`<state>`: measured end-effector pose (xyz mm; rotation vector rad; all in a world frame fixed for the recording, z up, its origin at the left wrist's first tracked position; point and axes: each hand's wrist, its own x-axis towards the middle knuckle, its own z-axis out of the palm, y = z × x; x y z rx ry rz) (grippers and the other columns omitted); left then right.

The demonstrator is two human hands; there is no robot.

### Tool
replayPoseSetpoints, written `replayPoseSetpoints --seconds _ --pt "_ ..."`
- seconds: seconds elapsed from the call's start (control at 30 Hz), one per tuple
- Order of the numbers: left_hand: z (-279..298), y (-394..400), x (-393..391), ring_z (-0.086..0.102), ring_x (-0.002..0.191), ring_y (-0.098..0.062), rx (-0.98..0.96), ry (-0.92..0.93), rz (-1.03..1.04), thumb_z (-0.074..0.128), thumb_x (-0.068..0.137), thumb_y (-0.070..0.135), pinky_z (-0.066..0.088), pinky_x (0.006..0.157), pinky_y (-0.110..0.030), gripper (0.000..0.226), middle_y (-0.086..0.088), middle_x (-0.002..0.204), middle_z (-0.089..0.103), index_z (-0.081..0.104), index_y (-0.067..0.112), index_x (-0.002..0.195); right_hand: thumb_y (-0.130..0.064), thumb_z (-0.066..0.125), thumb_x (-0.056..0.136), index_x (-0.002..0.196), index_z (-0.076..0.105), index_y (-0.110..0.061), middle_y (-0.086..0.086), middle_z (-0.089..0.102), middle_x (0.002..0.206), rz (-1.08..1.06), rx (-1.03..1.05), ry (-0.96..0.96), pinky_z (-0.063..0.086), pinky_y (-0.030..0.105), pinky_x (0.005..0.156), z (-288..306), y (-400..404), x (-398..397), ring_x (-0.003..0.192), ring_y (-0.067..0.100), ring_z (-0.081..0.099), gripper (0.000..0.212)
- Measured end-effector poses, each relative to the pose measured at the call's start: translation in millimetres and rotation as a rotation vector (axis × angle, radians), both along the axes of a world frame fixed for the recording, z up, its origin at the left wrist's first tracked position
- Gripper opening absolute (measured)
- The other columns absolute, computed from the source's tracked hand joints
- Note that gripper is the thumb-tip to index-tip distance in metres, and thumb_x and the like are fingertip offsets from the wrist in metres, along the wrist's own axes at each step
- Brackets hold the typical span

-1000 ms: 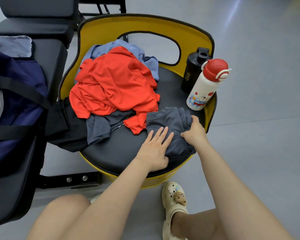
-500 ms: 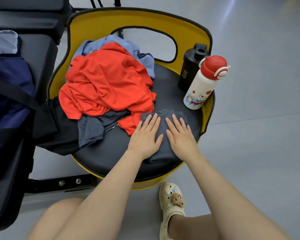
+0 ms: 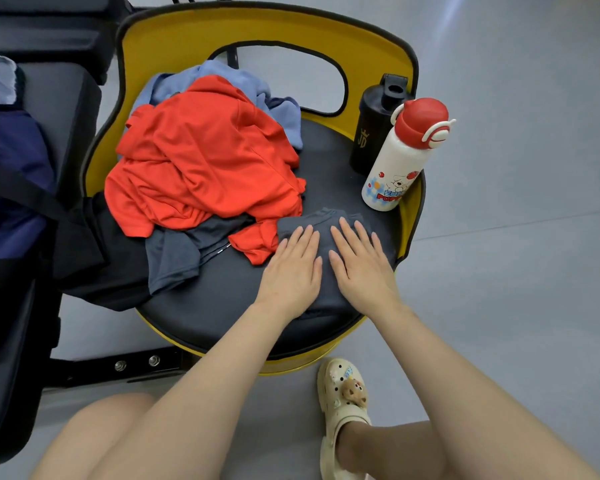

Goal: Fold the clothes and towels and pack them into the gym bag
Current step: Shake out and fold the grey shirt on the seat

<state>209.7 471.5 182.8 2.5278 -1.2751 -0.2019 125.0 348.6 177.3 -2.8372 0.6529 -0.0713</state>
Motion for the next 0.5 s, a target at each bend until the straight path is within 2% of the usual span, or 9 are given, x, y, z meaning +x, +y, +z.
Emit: replayPoseSetpoints --seconds 0.1,0.23,0.37,0.5 --pt "-11.6 8.5 -12.9 -0.003 0.147 -0.015 0.024 0.031 -0.009 0.009 0.098 0.039 -0.003 0.117 -0.027 0.061 -0.004 0.16 0.002 0.007 0.01 0.152 -0.039 0.017 0.103 0.152 0.016 -0.024 -0.008 0.005 0.16 0.025 0.051 -0.048 -0.003 0.028 0.117 -0.8 9.8 -6.7 0.148 0.011 -0.002 0.051" --pt "-24.7 10.1 -16.5 -0.005 0.147 -0.017 0.069 -0.011 -0.014 -0.011 0.082 0.048 -0.005 0.116 -0.028 0.08 -0.004 0.16 -0.002 0.004 0.01 0.151 -0.047 0.002 0.094 0.153 0.009 -0.025 -0.007 0.003 0.16 0.029 0.033 -0.001 -0.006 0.029 0.117 -16.9 10.8 -11.2 0.148 0.012 -0.002 0.063" --pt "-26.1 -0.5 -12.2 -0.005 0.147 -0.018 0.069 -0.015 -0.019 -0.011 0.082 0.047 -0.005 0.117 -0.03 0.08 -0.004 0.16 0.0 0.004 0.01 0.151 -0.038 0.016 0.103 0.153 0.005 -0.026 -0.007 0.0 0.161 0.003 0.038 0.01 -0.01 0.027 0.114 -16.8 1.2 -5.2 0.148 0.012 -0.006 0.052" --pt "-25.9 -16.3 -7.1 -0.006 0.147 -0.018 0.074 -0.01 -0.018 -0.014 0.079 0.048 -0.004 0.118 -0.031 0.083 -0.004 0.16 -0.003 0.002 0.011 0.152 -0.037 0.018 0.104 0.153 0.003 -0.027 -0.008 -0.002 0.161 -0.008 0.023 0.029 -0.011 0.027 0.114 -16.7 -14.0 -0.9 0.147 0.01 -0.008 0.052"
